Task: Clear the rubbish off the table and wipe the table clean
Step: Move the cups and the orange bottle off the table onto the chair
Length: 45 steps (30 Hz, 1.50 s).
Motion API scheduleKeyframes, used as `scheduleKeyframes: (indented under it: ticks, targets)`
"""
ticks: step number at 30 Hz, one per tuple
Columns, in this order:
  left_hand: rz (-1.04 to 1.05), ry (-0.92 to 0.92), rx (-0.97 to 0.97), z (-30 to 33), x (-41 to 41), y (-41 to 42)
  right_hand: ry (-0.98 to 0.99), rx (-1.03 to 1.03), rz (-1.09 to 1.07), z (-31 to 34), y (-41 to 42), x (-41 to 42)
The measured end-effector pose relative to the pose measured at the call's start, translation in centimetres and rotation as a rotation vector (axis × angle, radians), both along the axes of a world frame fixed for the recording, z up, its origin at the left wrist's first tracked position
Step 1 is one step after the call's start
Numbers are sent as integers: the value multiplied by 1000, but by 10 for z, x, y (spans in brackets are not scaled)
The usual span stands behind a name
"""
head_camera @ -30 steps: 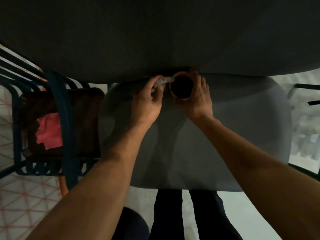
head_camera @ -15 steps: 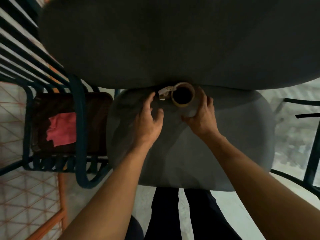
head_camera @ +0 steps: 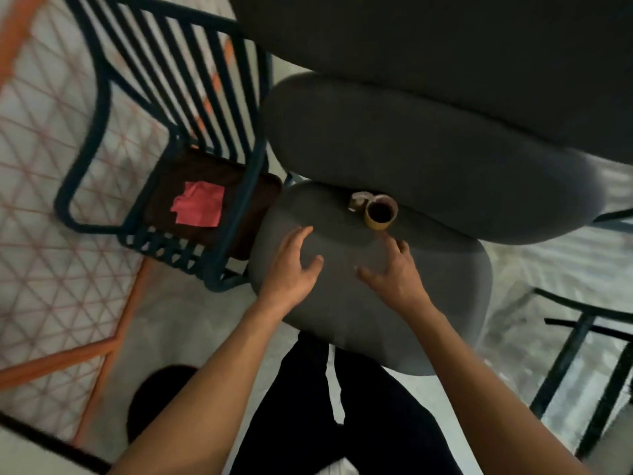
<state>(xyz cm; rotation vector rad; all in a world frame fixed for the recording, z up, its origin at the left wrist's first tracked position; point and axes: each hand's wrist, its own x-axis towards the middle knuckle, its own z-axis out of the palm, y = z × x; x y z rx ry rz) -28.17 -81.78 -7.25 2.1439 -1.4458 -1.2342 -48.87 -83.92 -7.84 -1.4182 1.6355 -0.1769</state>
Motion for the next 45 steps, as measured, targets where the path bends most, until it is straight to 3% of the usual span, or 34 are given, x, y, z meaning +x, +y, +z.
scheduleKeyframes:
  ticks: [15,22,30,37,45]
  targets:
    - [237,41,-124,74,51,130,-34,-23,431,88,64,57]
    - [339,-11,-187,94,95,217,-17,-31,598,115,121,123]
    - [467,-155,-264,112,143,322,-21,-183,814,124,179,192]
    - [702,-235,-254,121,163,415,-98,-235,989,137,233,245]
    - [1054,-313,-199,134,117,509,-163,-224,1254,125,294,271]
